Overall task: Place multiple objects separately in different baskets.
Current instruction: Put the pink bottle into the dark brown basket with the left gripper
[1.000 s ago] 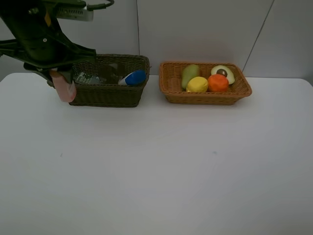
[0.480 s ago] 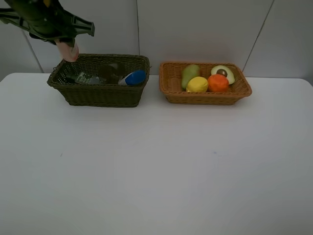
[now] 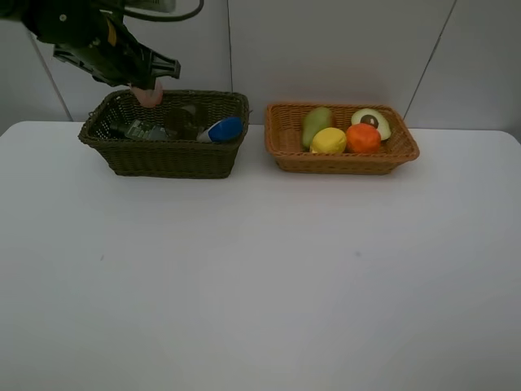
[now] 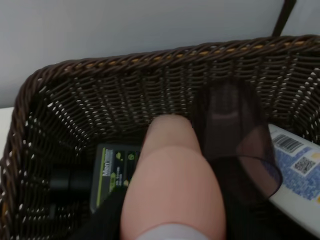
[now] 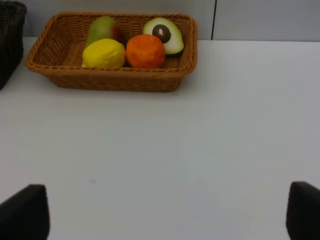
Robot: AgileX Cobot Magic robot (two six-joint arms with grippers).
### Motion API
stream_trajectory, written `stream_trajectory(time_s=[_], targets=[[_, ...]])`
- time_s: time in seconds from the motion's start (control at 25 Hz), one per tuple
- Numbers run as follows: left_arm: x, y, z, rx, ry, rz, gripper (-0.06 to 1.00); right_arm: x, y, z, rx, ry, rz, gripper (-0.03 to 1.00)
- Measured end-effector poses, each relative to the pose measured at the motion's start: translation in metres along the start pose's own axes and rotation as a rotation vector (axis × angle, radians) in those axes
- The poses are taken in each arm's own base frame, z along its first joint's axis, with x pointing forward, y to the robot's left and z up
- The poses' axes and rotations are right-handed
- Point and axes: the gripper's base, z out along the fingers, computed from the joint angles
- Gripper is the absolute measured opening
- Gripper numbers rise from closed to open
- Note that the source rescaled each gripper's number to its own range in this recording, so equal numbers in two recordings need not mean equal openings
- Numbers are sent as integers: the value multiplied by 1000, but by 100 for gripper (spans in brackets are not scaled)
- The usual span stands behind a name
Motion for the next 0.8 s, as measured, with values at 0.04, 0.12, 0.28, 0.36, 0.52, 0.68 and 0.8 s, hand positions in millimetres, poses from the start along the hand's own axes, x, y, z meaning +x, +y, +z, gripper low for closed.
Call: stream_trajectory(time_s=[0.04,0.12,0.28,0.36,0.52,0.68,0.8], targets=[[1,-1,3,10,-6,2,43,0,0,0,0,0,0,100],[2,-3,9,25,-15,6,43,0,0,0,0,0,0,100],[4,-5,16,43,-27,19,43,0,0,0,0,0,0,100],[5,-6,19,47,-26,23,43,0,0,0,0,0,0,100],[8,1,27,34,-14,7,43,0,0,0,0,0,0,100],[9,9,30,19,-4,-16,43,0,0,0,0,0,0,100],[9,9,30,18,-3,-19,43,0,0,0,0,0,0,100]])
